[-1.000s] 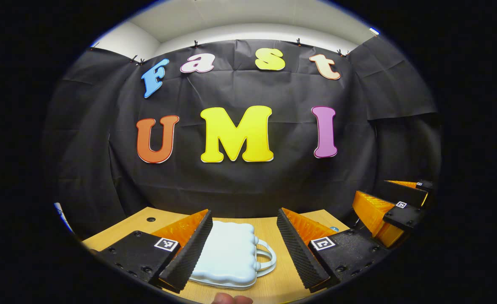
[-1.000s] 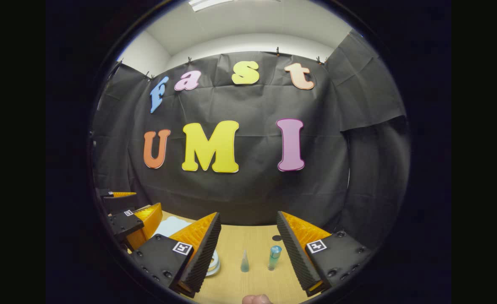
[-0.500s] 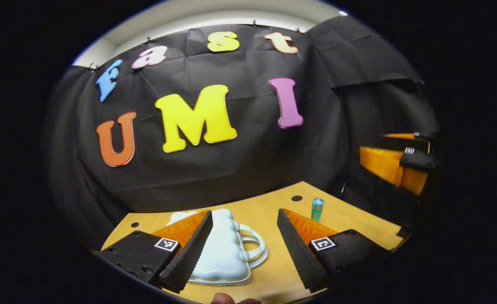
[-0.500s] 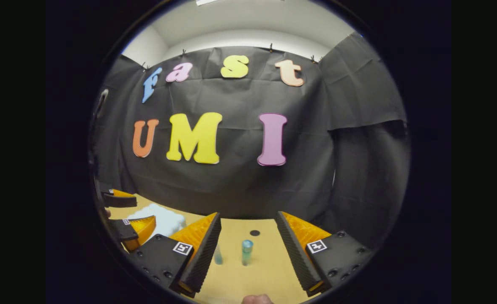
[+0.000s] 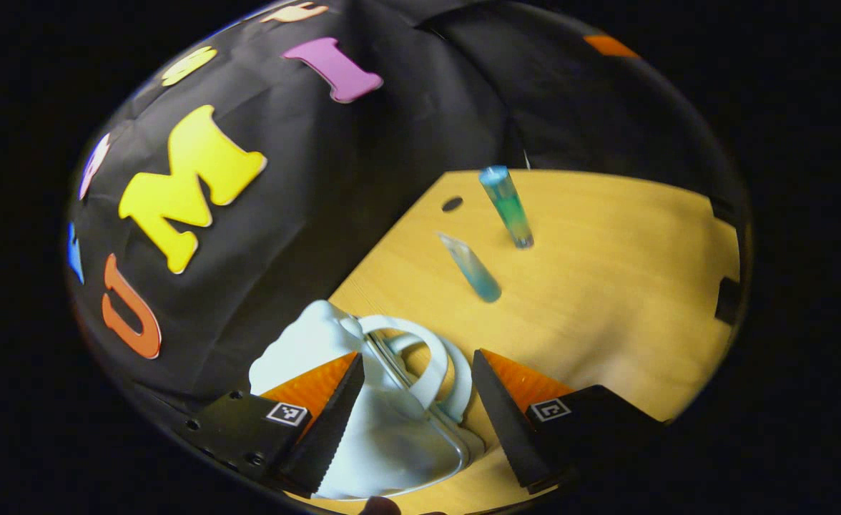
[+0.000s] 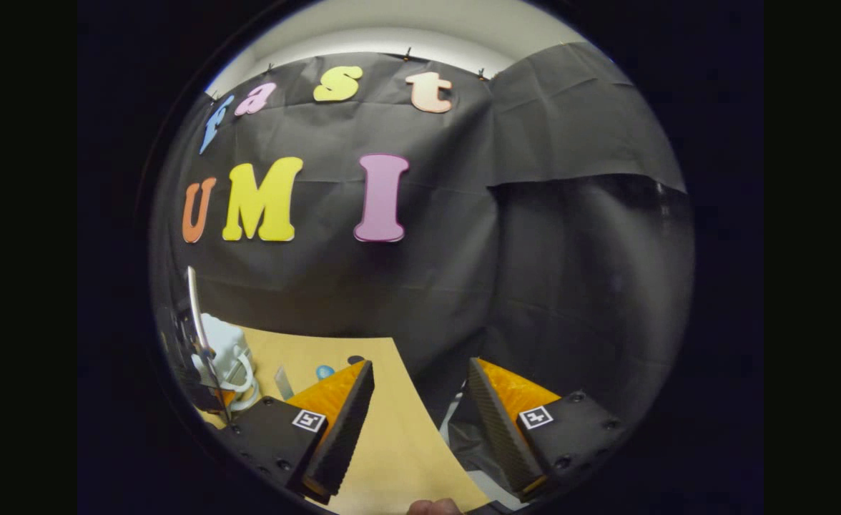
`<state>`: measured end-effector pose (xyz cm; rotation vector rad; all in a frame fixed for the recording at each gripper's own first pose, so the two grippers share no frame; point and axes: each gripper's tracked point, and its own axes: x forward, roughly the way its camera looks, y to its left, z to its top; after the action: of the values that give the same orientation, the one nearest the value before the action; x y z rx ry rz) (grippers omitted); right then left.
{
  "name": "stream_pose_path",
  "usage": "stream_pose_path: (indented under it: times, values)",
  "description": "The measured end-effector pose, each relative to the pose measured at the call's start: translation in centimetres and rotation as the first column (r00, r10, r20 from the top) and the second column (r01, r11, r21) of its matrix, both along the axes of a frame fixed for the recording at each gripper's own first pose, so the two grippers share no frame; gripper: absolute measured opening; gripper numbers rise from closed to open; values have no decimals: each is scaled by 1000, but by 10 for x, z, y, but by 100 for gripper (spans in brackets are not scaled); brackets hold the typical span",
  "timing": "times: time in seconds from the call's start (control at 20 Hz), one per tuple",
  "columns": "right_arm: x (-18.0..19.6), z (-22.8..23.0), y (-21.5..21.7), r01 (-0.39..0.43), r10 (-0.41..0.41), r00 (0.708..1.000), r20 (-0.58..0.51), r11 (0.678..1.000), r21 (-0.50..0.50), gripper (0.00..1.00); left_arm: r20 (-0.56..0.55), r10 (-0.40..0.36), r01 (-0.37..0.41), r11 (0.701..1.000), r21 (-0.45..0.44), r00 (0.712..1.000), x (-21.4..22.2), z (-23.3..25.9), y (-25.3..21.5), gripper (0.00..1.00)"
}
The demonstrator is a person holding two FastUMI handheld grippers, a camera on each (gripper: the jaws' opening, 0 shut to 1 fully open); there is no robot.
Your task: First open the suitcase, pack the skin care products into it, and then close the suitcase.
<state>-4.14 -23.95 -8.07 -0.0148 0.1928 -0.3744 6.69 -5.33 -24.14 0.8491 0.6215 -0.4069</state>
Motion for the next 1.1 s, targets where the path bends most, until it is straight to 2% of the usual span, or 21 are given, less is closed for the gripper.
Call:
stream_pose_path:
  times: [0.05,0.15,0.35,0.45,0.5,0.55,0.7,0.8,0.9,1.0,1.1]
  values:
    - [-2,-2,-4,9,-9,1000,-5,1000,3,79,-23,-23,24,997,75,999,3,-10,3,96]
    - [-4,-4,-11,23,-23,1000,-10,1000,2,80,-59,-61,73,970,232,996,13,-23,10,93]
    - [-5,-8,-22,46,-46,999,-15,999,8,80,-75,-131,150,905,399,989,28,-32,4,86]
    - [-7,-10,-26,60,-59,998,-20,998,14,80,-81,-146,166,892,421,986,36,-37,2,70]
    - [-7,-11,-27,61,-61,998,-21,998,16,80,-97,-142,170,889,424,985,34,-40,1,58]
    - [-8,-11,-27,64,-64,998,-21,998,15,80,-109,-133,168,885,434,985,35,-43,3,55]
    - [-9,-7,-24,69,-68,998,-12,998,13,80,-145,-112,167,876,453,983,30,-50,8,35]
    - [-9,-7,-19,64,-64,998,-14,998,11,79,-117,-118,159,878,452,986,33,-43,7,22]
    - [-11,-4,-11,53,-53,999,-12,999,9,79,-78,-95,120,893,434,992,35,-30,13,22]
    - [-9,1,0,31,-31,1000,-5,1000,3,79,-34,-62,70,918,390,998,32,-8,19,13]
    - [-4,7,14,0,0,1000,4,1000,-8,79,43,-34,17,937,348,999,37,25,24,9]
